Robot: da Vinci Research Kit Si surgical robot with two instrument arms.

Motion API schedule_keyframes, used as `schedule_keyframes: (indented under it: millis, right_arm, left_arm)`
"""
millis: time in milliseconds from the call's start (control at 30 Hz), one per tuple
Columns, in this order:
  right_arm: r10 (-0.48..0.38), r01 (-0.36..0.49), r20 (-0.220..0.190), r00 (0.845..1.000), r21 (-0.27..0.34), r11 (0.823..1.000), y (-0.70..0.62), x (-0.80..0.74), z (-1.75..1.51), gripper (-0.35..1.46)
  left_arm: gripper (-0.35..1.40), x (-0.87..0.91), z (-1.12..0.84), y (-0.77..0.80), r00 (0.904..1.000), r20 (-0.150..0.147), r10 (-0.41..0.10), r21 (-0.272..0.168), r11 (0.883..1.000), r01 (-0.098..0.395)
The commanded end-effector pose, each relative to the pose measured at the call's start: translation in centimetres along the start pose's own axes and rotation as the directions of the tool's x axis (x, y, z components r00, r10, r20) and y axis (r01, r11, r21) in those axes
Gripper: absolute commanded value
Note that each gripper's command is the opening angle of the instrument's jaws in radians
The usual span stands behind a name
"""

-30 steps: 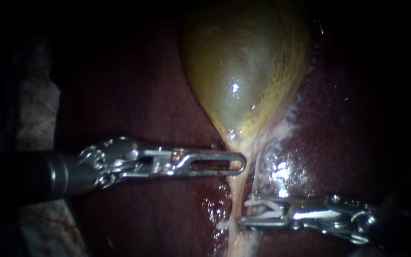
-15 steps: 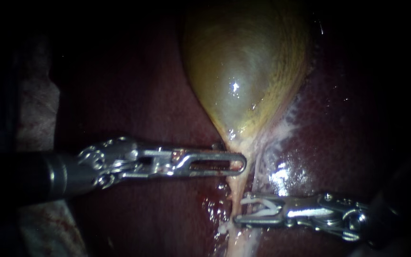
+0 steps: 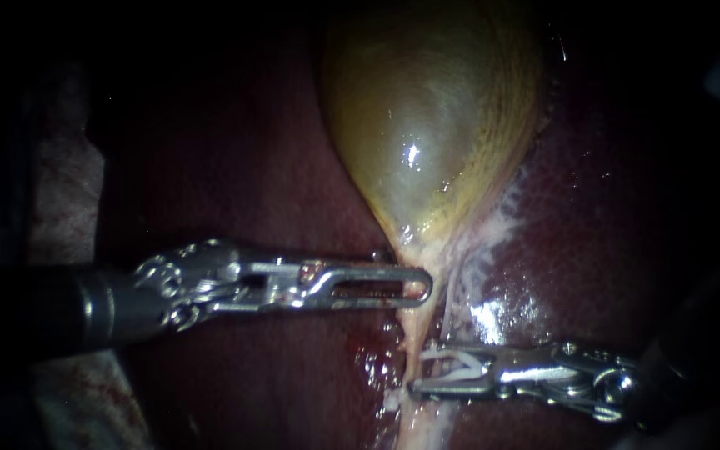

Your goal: Clipping second clip left tube

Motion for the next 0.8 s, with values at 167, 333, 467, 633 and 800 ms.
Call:
schedule_keyframes:
  millis: [167, 333, 467, 633, 800]
  right_arm:
    - [-0.006, 0.006, 0.003, 1.000, 0.008, 1.000, 0.04, -0.02, 0.03, 0.45]
    - [-0.010, 0.010, 0.002, 1.000, 0.009, 1.000, 0.08, -0.05, 0.08, 0.45]
    - [-0.011, 0.011, 0.004, 1.000, 0.014, 1.000, 0.08, -0.06, 0.15, 0.45]
    - [-0.020, 0.019, 0.014, 1.000, 0.033, 0.999, 0.05, -0.04, 0.24, 0.44]
    - [-0.022, 0.021, 0.019, 1.000, 0.045, 0.999, 0.02, -0.05, 0.37, 0.43]
  left_arm:
    - [-0.35, 0.00, 0.00, 0.00, 1.0000, 0.000, 0.000, 0.001, 1.000, 0.000]
    - [-0.35, 0.00, 0.00, 0.01, 1.0000, 0.000, 0.000, 0.001, 1.000, 0.000]
    - [-0.35, 0.00, 0.00, 0.01, 1.0000, 0.000, 0.000, 0.001, 1.000, 0.000]
    - [-0.35, 0.00, 0.00, 0.01, 1.0000, 0.000, 0.000, 0.001, 1.000, 0.000]
    - [-0.35, 0.00, 0.01, 0.01, 1.0000, 0.000, 0.000, 0.001, 1.000, 0.000]
